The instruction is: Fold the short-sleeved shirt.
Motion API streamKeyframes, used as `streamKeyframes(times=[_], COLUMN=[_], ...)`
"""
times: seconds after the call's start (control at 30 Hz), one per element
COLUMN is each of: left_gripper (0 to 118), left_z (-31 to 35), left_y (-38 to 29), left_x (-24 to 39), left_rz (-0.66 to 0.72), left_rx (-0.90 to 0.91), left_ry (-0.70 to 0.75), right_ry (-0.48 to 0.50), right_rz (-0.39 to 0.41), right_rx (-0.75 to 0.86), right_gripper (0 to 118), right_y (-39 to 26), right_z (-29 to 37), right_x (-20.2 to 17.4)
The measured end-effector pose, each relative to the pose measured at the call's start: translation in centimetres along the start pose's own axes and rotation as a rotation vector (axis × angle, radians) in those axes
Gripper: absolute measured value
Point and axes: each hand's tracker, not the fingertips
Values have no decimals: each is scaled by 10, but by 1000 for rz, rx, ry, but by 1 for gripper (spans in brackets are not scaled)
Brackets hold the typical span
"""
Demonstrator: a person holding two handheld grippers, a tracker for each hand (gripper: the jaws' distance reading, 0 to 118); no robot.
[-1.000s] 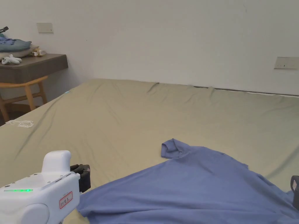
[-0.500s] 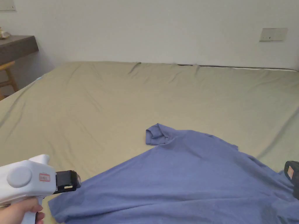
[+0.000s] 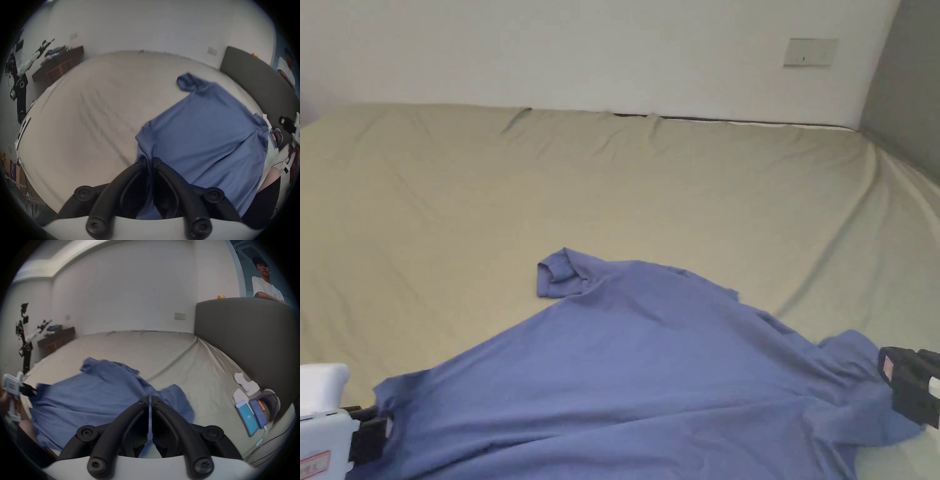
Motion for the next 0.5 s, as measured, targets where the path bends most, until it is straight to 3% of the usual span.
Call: streamKeyframes(times=[0.03,0.07,0.1,0.13,0.17,0.27,0.37,0.4,0.43,0.47,0.5], left_gripper=[7,7,7,7,7,7,7,7,7,7,7], left_z=[7,14,20,26,30,40,40,38,37,37,36], left_y=[4,9,13,18,23,38,48,50,51,52,52], left_x=[1,1,2,3,3,-1,-10,-13,-15,-17,-19], left_rz=[2,16,25,18,14,44,77,88,95,93,98], left_rx=[12,14,38,53,62,99,84,81,85,83,84], left_ry=[-29,-63,-64,-62,-59,-62,-79,-82,-76,-69,-62], right_ry=[-29,-27,-8,5,17,-32,-52,-20,50,127,78], right_rz=[5,-10,-36,-61,-76,-96,-192,-231,-292,-327,-299], right_rx=[-40,-85,-141,-192,-246,-297,-385,-429,-483,-479,-387], right_gripper=[11,29,74,104,115,113,113,105,73,28,20], right_y=[2,3,2,2,1,-4,-19,-24,-30,-36,-33], right_z=[-8,-19,-30,-44,-59,-98,-133,-140,-144,-143,-134], right_x=[8,20,34,46,55,74,84,87,92,93,90])
